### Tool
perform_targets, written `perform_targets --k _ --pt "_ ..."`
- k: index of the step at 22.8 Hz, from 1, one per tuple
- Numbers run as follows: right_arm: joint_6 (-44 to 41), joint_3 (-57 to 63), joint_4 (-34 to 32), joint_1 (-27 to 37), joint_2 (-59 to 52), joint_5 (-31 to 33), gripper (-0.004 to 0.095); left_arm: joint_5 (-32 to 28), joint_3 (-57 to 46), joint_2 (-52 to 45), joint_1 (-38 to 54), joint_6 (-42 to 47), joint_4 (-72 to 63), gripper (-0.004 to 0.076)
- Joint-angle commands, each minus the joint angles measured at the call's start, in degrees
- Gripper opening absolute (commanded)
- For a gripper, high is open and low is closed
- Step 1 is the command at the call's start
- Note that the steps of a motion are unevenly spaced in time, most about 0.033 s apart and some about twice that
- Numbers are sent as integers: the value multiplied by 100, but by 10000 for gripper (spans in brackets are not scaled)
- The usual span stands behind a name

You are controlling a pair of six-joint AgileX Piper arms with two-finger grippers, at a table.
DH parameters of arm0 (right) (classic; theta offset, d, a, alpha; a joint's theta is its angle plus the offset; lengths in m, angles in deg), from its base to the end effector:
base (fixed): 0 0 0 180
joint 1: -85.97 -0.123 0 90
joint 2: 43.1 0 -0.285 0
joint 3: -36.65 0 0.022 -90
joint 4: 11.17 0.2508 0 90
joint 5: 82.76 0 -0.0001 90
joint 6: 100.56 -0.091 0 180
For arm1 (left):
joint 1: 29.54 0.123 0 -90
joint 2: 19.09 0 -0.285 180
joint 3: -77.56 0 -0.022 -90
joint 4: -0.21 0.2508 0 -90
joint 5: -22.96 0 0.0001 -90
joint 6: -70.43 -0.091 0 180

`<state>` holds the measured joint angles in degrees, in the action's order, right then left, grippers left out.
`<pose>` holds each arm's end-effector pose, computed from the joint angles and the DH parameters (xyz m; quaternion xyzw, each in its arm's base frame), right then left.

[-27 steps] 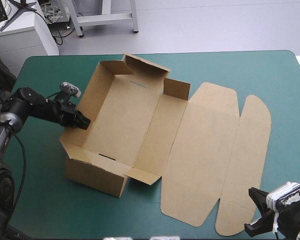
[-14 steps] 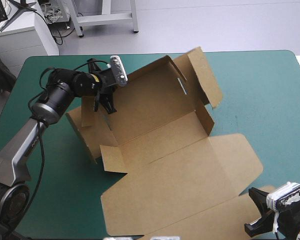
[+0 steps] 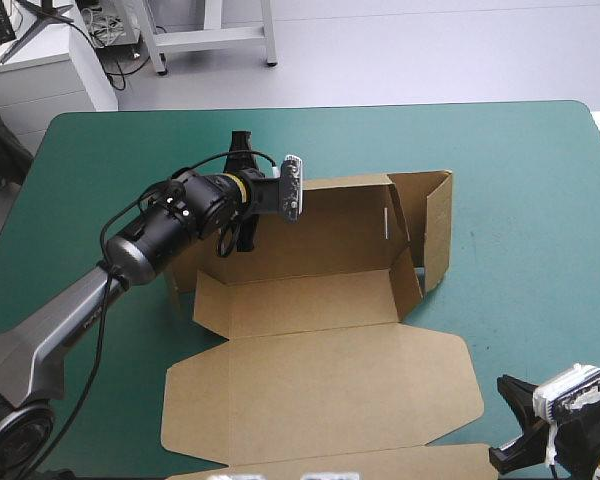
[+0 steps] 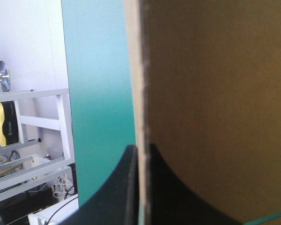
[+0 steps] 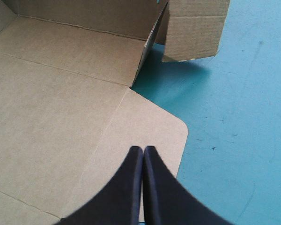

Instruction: Fold the box

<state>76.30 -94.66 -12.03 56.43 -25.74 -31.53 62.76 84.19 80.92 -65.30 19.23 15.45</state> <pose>0.0258 0.0134 0.2882 -0.1959 0.8311 0.1393 0.5015 0.3073 -0.2024 0.3505 0.6693 0.6189 0.1702 0.3743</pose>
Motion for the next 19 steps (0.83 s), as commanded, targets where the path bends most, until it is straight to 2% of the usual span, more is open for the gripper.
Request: perform_targets --k 1,5,8,10,19 --pt "29 -139 -57 11 74 -386 -15 -661 -466 -584 -289 792 941 -10" --pt "29 -139 -175 11 74 -394 -15 -840 -1310 -792 -933 2253 2676 -10" --pt "29 -139 -311 11 74 -428 -15 -850 -1807 -792 -1224 4117 4362 -10" --pt "29 -139 -384 11 74 -443 -15 -823 -2042 -792 -1275 4742 5001 -10" --pt "-6 -139 -479 11 74 -616 0 -957 -2395 -902 -1447 5212 5128 -10"
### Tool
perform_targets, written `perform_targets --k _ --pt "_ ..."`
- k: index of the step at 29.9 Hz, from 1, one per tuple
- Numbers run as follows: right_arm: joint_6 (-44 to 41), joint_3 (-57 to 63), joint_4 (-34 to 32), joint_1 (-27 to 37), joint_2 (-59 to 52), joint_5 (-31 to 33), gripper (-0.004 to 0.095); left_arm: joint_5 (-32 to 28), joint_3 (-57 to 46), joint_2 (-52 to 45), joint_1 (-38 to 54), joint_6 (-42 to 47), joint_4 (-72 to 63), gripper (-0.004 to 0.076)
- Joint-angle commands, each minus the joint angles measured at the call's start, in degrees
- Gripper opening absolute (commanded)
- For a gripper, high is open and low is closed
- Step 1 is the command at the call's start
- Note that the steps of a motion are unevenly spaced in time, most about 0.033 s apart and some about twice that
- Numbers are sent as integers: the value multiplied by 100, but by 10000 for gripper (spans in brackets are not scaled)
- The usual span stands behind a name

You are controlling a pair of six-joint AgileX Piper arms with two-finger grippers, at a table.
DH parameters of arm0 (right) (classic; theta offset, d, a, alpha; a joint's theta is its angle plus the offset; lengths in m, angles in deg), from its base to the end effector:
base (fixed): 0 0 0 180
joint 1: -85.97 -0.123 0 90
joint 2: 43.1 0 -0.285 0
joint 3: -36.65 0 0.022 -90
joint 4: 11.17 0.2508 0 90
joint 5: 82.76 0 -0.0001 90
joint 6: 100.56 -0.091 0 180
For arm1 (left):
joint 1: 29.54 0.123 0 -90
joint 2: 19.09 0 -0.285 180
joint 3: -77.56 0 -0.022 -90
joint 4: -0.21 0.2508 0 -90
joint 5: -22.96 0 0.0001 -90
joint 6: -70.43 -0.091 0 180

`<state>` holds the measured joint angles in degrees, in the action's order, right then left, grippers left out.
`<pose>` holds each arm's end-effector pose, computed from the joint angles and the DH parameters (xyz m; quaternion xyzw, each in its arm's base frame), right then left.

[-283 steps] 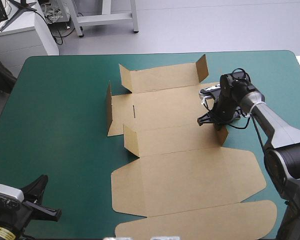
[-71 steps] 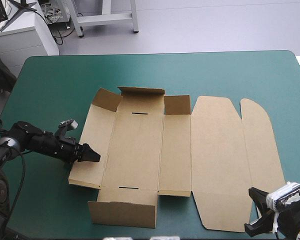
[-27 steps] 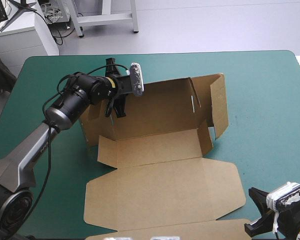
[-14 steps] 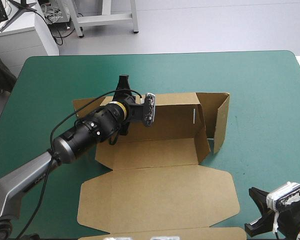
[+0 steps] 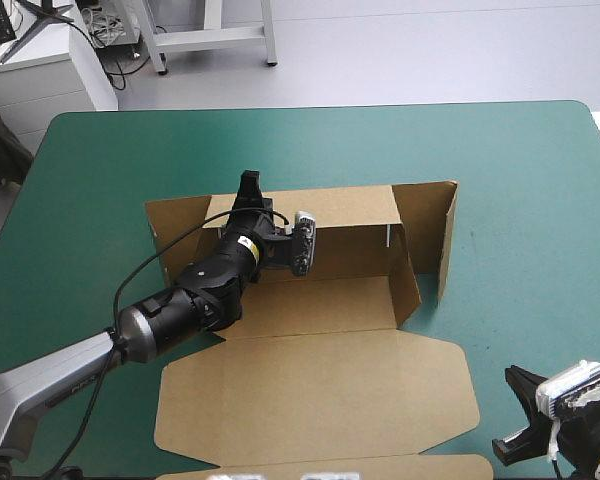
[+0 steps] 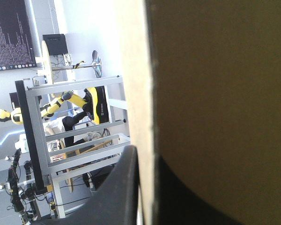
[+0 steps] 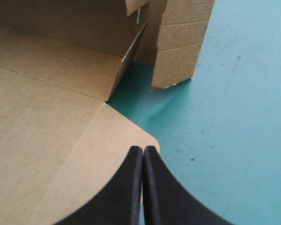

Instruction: Fold the box

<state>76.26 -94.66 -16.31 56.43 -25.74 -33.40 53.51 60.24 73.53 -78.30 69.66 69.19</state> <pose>0.0294 0.0096 0.2911 -0.1989 0.8207 0.1078 0.5246 0.2463 -0.2153 0.3005 0.6534 0.5529 0.2848 0.4317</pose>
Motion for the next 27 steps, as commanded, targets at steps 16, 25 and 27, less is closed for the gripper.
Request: perform_targets --k 16,25,27 --pt "-252 -139 199 11 98 -217 500 176 0 -507 -217 184 -351 -10" --pt "-549 -669 -85 11 499 -409 426 385 0 -560 -595 78 -414 -10" --pt "-544 -872 -146 11 764 -394 426 398 0 -560 -607 78 -437 -10"
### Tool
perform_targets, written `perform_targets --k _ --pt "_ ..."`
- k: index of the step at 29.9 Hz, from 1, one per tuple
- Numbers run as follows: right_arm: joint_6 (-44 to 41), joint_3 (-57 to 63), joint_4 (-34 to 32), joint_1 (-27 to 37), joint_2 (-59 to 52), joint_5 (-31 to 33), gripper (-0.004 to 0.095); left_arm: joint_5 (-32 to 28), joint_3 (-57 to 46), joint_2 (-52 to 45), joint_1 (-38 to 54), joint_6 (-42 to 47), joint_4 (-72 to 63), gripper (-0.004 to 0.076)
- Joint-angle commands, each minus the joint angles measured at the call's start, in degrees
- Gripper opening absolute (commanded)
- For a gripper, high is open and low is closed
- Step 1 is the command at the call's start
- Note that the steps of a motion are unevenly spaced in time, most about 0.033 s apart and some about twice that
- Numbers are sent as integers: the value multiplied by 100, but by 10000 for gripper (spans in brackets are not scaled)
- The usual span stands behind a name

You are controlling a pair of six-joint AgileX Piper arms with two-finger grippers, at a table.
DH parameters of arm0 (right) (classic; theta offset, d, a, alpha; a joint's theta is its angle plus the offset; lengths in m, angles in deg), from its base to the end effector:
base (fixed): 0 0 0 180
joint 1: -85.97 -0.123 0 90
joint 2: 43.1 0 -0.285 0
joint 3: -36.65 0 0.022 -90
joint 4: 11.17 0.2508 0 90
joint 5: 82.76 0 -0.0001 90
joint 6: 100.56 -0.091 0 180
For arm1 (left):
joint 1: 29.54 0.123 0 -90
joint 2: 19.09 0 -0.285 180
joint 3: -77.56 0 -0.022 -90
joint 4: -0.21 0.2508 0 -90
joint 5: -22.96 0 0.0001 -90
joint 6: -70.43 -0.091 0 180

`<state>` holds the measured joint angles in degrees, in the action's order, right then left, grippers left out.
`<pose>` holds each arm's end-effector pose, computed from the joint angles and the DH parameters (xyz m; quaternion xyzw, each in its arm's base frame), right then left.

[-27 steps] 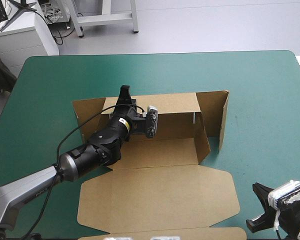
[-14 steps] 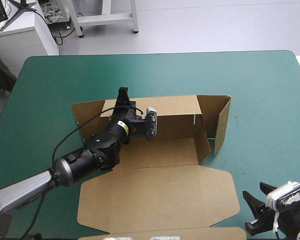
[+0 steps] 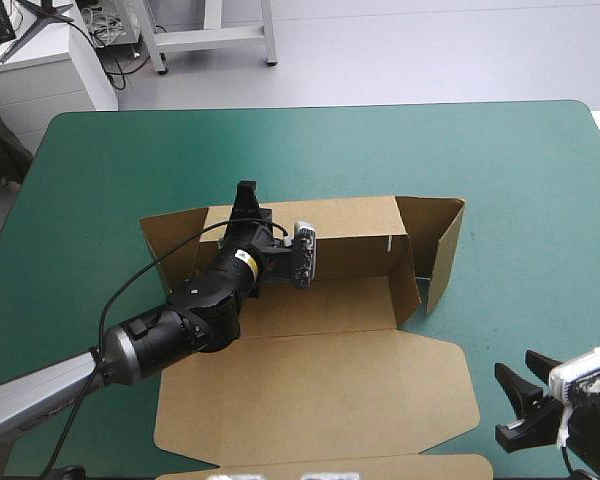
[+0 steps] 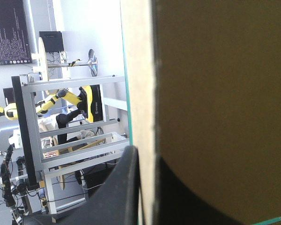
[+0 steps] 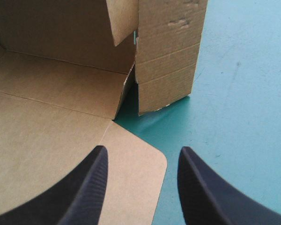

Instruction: Fold the box

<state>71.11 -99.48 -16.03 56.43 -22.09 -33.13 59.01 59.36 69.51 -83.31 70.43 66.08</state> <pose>0.0328 0.0118 0.3140 -0.1602 0.8249 0.1356 0.5248 0.2189 -0.2159 0.3142 0.6405 0.5672 0.2745 0.4389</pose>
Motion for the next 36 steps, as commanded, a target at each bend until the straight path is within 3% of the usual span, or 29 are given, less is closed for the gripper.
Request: perform_targets --k 1,12,23,26,31,36 --pt "-17 -526 -243 11 624 -420 426 -152 88 -157 -107 0 -142 -10" --pt "-33 -2298 -1236 11 2990 -518 426 -3 88 -157 -115 0 -244 -10" --pt "104 -4866 -1382 72 5289 81 426 192 88 -157 -571 0 -325 -10" --pt "361 -5497 -982 371 5887 298 426 291 88 -157 -571 0 -345 -10" --pt "1522 -6334 854 1268 6863 604 426 414 88 -157 -571 -30 -345 -10" --pt "2394 -6685 1819 1802 7525 837 431 403 88 -157 -571 0 -345 -10"
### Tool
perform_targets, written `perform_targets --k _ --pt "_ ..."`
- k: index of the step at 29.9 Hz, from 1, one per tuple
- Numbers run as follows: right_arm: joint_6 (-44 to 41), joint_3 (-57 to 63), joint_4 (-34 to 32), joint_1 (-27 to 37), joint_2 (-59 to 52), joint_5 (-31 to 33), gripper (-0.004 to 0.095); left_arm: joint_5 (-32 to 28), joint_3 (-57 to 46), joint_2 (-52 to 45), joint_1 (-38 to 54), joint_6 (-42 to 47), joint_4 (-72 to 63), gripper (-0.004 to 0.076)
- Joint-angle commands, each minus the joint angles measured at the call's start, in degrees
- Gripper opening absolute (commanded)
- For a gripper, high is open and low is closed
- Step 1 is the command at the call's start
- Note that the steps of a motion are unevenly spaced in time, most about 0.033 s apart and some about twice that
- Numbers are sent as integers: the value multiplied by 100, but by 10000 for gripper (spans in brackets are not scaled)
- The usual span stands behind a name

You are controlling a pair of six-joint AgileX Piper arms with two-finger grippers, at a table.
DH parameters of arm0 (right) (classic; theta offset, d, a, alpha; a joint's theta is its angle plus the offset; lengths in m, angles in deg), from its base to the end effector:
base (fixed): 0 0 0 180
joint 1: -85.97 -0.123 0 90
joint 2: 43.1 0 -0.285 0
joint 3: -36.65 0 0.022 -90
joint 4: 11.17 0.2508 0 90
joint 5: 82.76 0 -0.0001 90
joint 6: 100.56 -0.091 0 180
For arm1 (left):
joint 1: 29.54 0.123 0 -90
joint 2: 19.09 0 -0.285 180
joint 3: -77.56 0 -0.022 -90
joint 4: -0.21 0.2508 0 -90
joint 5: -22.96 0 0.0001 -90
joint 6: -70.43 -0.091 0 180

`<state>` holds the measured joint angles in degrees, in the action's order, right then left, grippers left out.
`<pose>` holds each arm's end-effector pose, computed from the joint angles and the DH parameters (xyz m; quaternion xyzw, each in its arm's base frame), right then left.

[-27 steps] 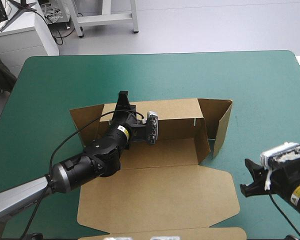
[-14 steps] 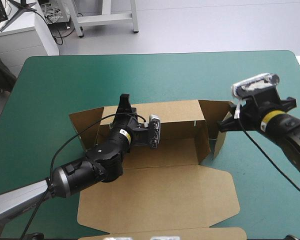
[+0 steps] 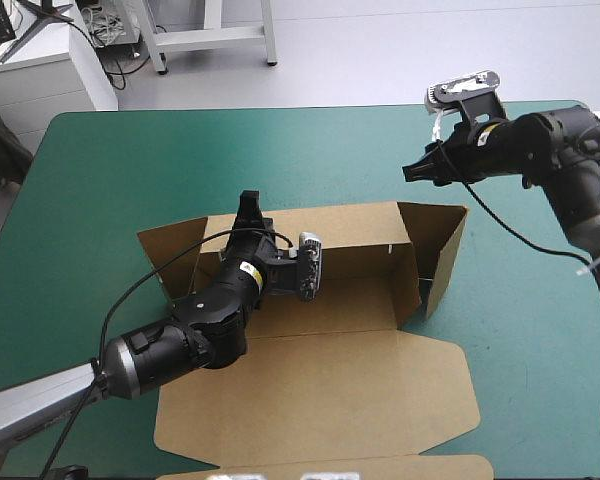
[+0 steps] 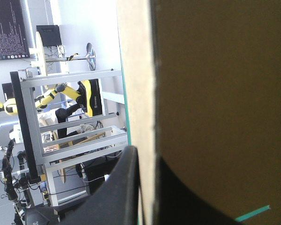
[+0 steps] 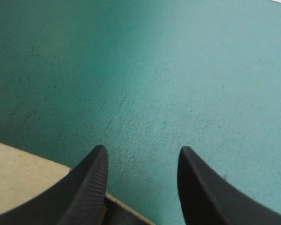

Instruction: Fold the box

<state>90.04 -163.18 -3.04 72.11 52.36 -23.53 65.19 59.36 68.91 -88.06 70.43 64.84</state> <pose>0.3166 0.0895 0.4268 -0.1852 0.9023 0.0810 0.3807 0.2009 -0.2221 0.3150 0.6445 0.5711 0.2832 0.4222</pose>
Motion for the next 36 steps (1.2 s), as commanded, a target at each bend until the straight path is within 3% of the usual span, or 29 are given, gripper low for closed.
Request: perform_targets --k 1,8,18,36 --pt "610 -323 588 269 187 -110 431 -215 88 -98 -96 0 -221 -10" --pt "845 -323 614 276 816 187 431 -226 88 -98 -96 0 -221 -10" --pt "1507 -323 533 276 1022 1257 432 -277 88 -98 -96 0 -211 -10" --pt "1270 286 613 276 348 1257 430 -277 88 -98 -73 -64 -169 -10"
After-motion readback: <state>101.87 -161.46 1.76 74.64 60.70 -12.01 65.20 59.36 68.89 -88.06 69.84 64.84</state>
